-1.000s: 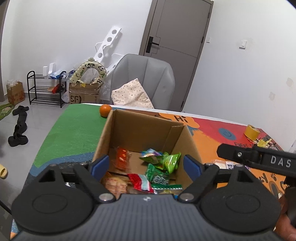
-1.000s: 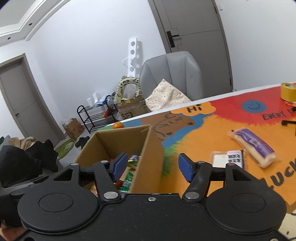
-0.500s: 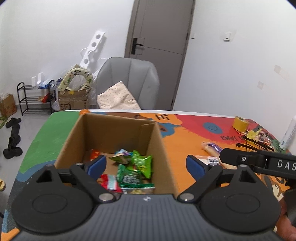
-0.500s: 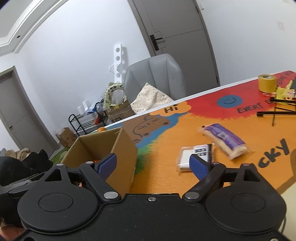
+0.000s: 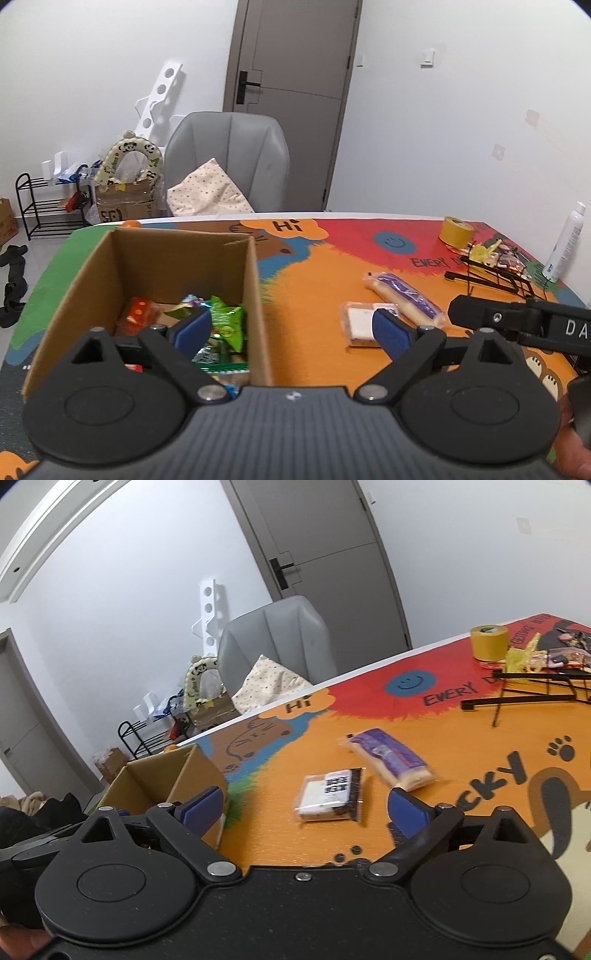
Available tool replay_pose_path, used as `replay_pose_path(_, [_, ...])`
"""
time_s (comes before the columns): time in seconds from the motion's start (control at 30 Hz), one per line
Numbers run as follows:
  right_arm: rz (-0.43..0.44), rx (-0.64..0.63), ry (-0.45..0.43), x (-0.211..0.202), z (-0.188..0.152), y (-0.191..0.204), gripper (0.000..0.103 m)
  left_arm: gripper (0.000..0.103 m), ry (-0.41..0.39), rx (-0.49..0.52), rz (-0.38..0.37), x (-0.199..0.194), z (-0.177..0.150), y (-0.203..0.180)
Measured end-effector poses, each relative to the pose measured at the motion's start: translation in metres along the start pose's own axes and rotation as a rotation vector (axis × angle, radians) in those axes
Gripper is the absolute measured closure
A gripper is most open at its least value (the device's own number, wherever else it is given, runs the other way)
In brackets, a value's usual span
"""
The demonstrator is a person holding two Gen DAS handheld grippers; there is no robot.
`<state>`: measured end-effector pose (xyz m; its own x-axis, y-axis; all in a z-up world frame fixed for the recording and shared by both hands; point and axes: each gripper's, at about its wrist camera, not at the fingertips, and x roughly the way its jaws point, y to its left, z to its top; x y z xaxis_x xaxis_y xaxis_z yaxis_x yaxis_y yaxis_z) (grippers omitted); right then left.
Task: Organize snacks
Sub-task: 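Move both tools back over the remaining snacks on the table, then grasp the white square pastry pack with the left tool while the right tool grasps the purple stick pack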
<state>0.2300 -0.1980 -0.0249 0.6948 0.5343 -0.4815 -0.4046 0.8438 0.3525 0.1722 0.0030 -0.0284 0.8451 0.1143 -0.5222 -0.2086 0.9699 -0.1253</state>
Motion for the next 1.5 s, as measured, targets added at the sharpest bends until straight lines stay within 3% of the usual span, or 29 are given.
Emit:
replay_pose_path(0.77, [-0.075, 0.101, -0.021, -0.013, -0.001, -0.071, 0.005, 0.01, 0.043, 0.074, -0.053, 0.027, -0.002, -0.058])
replay_pose_path(1.5, [-0.085, 0.11, 0.016, 0.029, 0.007, -0.087, 0.017, 0.01, 0.157, 0.082, -0.071, 0.103, 0.002, -0.081])
